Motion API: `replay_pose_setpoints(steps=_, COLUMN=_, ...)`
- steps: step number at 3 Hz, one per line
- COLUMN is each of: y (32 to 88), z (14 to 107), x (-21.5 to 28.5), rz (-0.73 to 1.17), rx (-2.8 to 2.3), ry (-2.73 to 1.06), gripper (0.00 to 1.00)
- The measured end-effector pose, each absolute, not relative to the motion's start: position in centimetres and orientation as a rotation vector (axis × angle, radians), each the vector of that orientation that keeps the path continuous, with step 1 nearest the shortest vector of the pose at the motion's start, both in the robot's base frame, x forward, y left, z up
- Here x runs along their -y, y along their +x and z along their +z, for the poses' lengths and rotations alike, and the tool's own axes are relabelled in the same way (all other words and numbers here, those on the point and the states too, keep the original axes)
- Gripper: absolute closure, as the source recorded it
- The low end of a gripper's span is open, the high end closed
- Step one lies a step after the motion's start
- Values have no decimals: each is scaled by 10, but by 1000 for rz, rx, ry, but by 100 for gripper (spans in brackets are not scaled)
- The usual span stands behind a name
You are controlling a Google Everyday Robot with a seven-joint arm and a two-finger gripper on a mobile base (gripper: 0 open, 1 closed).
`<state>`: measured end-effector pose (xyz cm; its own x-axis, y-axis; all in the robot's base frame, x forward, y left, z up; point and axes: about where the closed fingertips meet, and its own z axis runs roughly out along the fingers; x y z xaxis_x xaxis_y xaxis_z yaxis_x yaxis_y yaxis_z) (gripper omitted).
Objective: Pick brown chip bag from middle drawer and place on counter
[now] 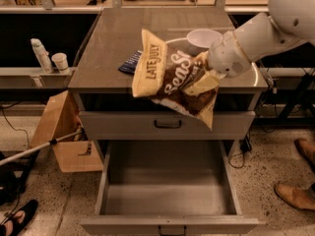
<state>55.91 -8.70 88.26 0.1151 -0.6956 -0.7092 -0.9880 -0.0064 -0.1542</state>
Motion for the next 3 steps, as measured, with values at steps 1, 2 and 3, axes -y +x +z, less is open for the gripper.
replay_pose_setpoints(steps=1, y=581, z=904, x=87, rz=478, rx=-1629, ry=-1723, gripper=100)
replay_pose_setpoints(steps=2, y=596, z=905, x=82, rz=456, rx=-1632, ry=-1705, gripper=100)
replay_pose_setpoints(steps=3, y=607, z=895, x=70, rz=350, rx=-1631, ry=-1681, gripper=100)
